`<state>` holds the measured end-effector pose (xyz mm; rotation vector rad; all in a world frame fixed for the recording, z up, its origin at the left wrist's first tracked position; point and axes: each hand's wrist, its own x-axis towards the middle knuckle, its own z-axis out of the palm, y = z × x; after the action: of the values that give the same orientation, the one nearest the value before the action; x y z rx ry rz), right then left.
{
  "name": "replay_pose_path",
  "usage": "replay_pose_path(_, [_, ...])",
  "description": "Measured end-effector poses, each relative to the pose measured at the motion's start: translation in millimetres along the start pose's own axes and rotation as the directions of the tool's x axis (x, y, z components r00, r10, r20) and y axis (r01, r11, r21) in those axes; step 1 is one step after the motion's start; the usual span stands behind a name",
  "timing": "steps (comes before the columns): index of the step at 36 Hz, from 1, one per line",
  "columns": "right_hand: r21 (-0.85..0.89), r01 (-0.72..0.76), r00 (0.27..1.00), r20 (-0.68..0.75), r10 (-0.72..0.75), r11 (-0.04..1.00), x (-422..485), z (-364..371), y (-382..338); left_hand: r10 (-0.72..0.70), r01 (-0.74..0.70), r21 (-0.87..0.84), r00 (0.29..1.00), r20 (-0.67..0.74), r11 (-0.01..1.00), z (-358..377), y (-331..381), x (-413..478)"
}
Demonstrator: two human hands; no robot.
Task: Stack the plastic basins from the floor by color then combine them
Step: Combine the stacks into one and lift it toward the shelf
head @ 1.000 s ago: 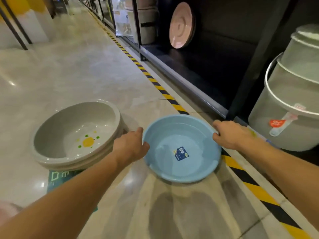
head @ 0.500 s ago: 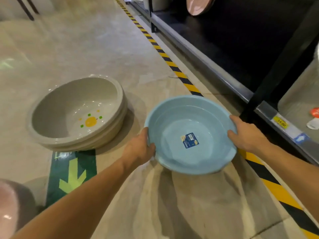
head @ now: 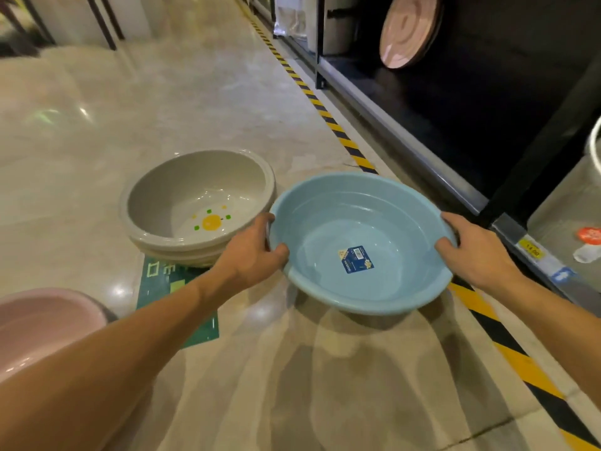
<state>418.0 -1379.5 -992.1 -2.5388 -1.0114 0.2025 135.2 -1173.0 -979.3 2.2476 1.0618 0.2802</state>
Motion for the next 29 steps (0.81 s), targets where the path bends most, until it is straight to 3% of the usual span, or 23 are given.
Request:
replay_pose_path(13, [0.073,0.210,0.978,-0.028,-0.209,0.975,-31,-5,-166,-0.079,0.088,0.041,0.980,-0.180,0.995,-149,-67,-102])
replay_pose_path(29, [0.167,0.552,0.825,0.036,-0.564,0.817,-112,25,-377,-0.241,0.297,0.075,0.876,-0.417,0.952,-291,-185,-253])
